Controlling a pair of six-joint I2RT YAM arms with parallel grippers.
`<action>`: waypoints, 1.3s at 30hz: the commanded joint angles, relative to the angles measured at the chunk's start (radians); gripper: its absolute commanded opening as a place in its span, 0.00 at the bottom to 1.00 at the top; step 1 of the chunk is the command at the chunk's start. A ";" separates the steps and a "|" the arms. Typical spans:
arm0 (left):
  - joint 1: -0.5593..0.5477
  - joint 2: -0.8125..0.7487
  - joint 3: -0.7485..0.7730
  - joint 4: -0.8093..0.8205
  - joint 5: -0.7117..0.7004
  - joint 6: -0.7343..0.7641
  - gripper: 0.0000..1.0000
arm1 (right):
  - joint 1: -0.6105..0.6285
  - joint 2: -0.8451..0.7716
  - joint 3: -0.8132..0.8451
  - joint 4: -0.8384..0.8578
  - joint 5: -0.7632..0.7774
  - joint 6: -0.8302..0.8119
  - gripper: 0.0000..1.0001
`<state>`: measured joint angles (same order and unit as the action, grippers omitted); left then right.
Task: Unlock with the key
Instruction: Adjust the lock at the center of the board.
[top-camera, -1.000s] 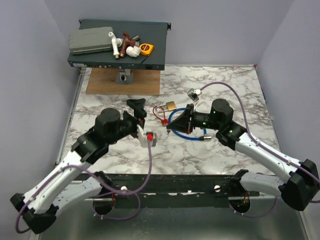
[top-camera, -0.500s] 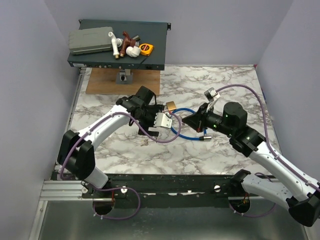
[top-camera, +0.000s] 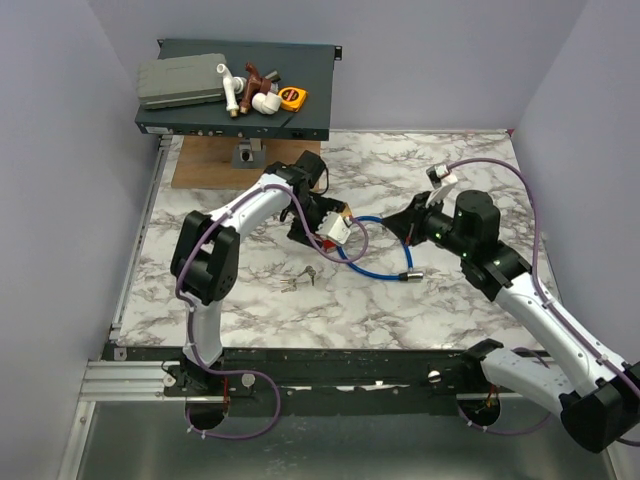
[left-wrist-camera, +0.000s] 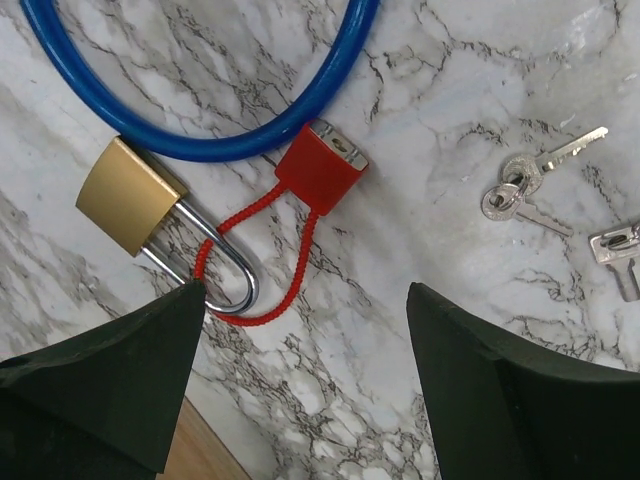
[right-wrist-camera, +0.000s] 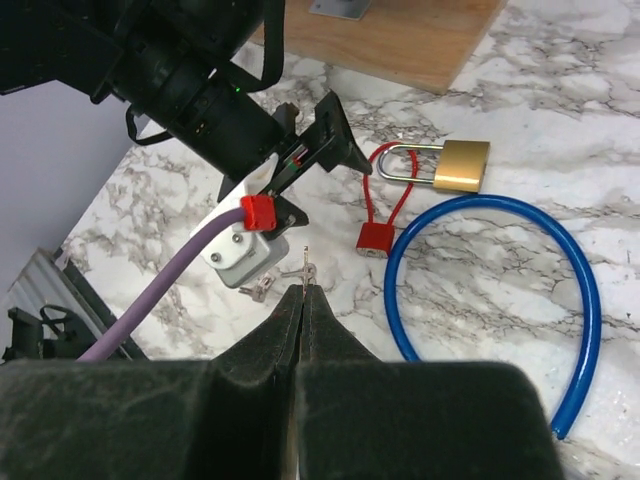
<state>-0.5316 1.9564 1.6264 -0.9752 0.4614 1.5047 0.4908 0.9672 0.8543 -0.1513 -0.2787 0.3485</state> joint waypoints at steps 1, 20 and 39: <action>0.012 0.040 0.015 -0.084 0.041 0.192 0.80 | -0.067 0.024 -0.042 0.081 -0.086 0.016 0.01; -0.025 0.255 0.273 -0.314 0.020 0.564 0.74 | -0.219 0.067 -0.093 0.141 -0.211 0.085 0.01; -0.104 0.333 0.335 -0.417 -0.110 0.462 0.34 | -0.222 0.051 -0.044 0.118 -0.220 0.091 0.01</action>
<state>-0.6373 2.2753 1.9575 -1.3582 0.3489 2.0186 0.2745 1.0393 0.7788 -0.0212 -0.4721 0.4370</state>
